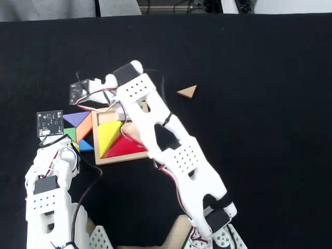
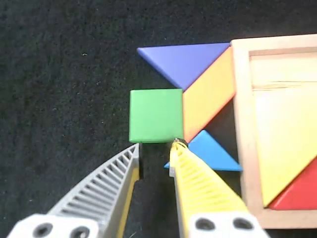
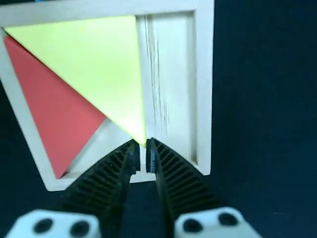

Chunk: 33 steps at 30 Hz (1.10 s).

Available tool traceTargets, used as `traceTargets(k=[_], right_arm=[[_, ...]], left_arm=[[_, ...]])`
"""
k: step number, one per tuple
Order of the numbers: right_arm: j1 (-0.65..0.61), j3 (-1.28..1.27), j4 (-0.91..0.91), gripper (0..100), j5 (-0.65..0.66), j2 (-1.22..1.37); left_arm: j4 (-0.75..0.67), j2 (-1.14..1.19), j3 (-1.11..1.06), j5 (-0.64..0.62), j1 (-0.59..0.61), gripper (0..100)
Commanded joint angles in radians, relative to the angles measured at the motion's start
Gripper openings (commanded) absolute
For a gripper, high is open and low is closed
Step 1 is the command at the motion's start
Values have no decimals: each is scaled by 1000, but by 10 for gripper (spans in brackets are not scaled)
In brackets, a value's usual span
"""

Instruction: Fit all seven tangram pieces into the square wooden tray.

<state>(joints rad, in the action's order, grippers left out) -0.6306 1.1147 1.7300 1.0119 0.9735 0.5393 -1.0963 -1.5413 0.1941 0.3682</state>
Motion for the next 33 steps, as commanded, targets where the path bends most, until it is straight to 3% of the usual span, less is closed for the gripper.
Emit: traceTargets(k=[1, 8, 16, 23, 29, 33], right_arm=[[-57, 41, 35, 11, -44, -111], [-126, 44, 31, 11, -94, -180], [-216, 44, -8, 11, -94, -182], [-166, 45, -5, 10, -98, -188], [-115, 105, -9, 10, -184, -185], [-92, 117, -40, 10, -235, -183]], left_arm=[[-18, -14, 7, 9, -5, 109], [-11, -14, 7, 9, 12, 109], [-9, -14, 10, 9, 214, 109], [-11, -14, 5, 11, 237, 111], [-9, -14, 5, 11, 245, 109], [-9, -14, 7, 9, 312, 109]])
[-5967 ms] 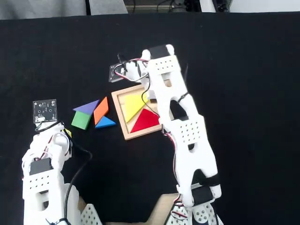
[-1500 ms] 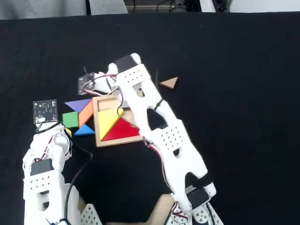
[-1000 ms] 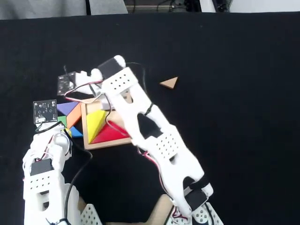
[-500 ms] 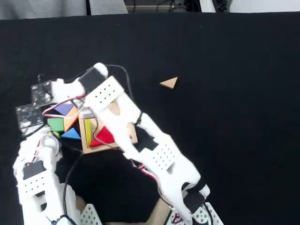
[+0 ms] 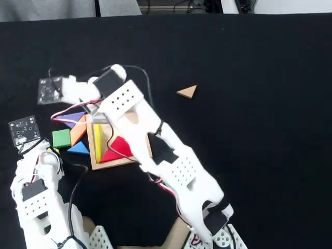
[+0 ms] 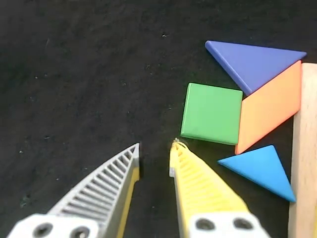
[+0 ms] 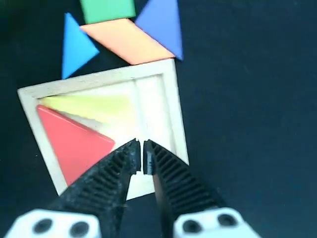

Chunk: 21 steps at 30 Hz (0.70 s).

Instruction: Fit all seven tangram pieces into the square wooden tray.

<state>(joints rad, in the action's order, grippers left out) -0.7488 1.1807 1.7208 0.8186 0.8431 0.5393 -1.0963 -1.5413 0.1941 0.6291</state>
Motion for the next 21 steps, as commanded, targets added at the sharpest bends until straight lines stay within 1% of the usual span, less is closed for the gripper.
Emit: traceTargets(k=[1, 4, 8, 12, 15, 17, 19, 21], right_arm=[[28, 48, -41, 10, -60, -50], [31, 48, -74, 10, -92, -27], [55, 117, -68, 10, -92, -10], [157, 278, -6, 11, -89, -28], [255, 414, 48, 11, -101, -31], [327, 443, 48, 11, -170, -35], [381, 444, 48, 11, -232, -36], [433, 443, 49, 11, -267, -36]], left_arm=[[-9, -14, 7, 9, 73, 109], [-9, -14, 7, 9, 128, 109], [-9, -14, 8, 6, 165, 109], [-9, -14, 8, 5, 185, 109], [-9, -14, 10, 5, 173, 110], [-2, -14, 16, 5, 145, 113], [63, -14, 50, 8, 94, 116], [189, -14, 120, 9, 18, 155]])
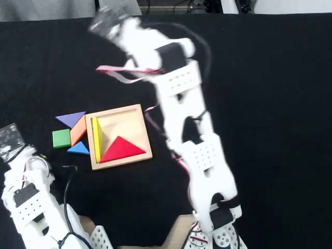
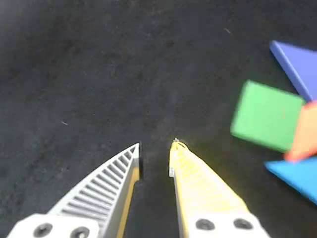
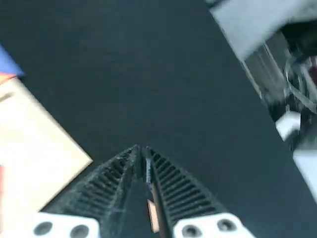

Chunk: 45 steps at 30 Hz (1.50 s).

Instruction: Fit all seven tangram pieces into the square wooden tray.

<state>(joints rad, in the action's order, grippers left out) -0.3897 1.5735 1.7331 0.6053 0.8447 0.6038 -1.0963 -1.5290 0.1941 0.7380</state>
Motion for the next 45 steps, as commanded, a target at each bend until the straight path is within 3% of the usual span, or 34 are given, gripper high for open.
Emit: traceTargets(k=[1, 4, 7, 11, 17, 23, 30, 37, 45], right_arm=[[100, 50, 37, 11, -64, -38], [169, 50, 37, 11, -91, -39], [219, 50, 37, 11, -103, -39], [270, 51, 37, 11, -141, -41], [325, -87, 35, 11, -144, -107], [354, -337, 34, 11, -143, -154], [350, -400, 34, 11, -143, -156], [347, -401, 34, 11, -144, -140], [348, -398, 34, 11, -144, -77]], left_arm=[[195, -14, 153, 9, -128, 188], [402, -11, 320, 9, -246, 268], [568, -5, 466, 11, -374, 270], [660, -5, 555, 8, -561, 267], [595, 0, 556, 2, -702, 204], [485, 135, 556, -103, -659, 227], [385, 399, 627, -123, -639, 246], [318, 440, 634, -130, -639, 241], [121, 442, 504, -130, -636, 241]])
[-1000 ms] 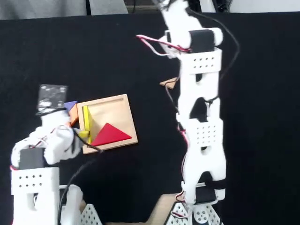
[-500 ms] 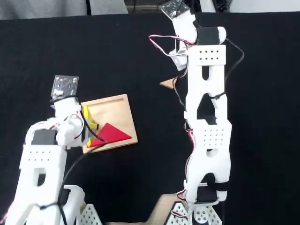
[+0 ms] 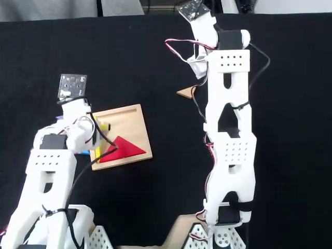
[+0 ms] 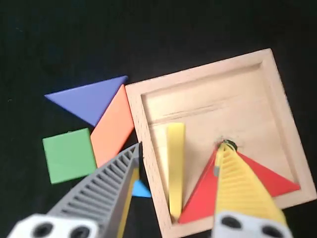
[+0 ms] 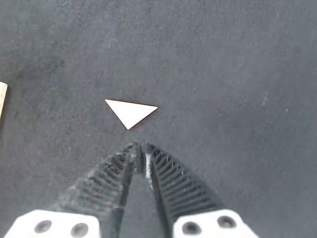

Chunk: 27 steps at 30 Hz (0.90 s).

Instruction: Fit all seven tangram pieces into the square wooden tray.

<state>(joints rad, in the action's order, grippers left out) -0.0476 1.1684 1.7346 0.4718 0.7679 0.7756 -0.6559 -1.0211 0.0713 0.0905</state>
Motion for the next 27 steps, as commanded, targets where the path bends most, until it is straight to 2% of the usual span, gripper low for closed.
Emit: traceTargets(k=[1, 5, 11, 16, 23, 27], right_arm=[[5, 10, 32, 11, -11, 5], [5, 12, 25, 11, -11, 22], [9, 12, 12, 11, -11, 50], [12, 13, -12, 10, -11, 119], [6, 13, -23, 10, -14, 186], [12, 13, -49, 10, -78, 191]], left_arm=[[-54, 2, -8, -8, 10, 237], [-61, 3, -16, -8, 5, 166], [-58, 3, -16, -8, 2, 159], [-61, 58, -7, -8, 2, 63], [-55, 224, 77, -14, 2, 55], [-49, 215, 102, -15, -1, 28]])
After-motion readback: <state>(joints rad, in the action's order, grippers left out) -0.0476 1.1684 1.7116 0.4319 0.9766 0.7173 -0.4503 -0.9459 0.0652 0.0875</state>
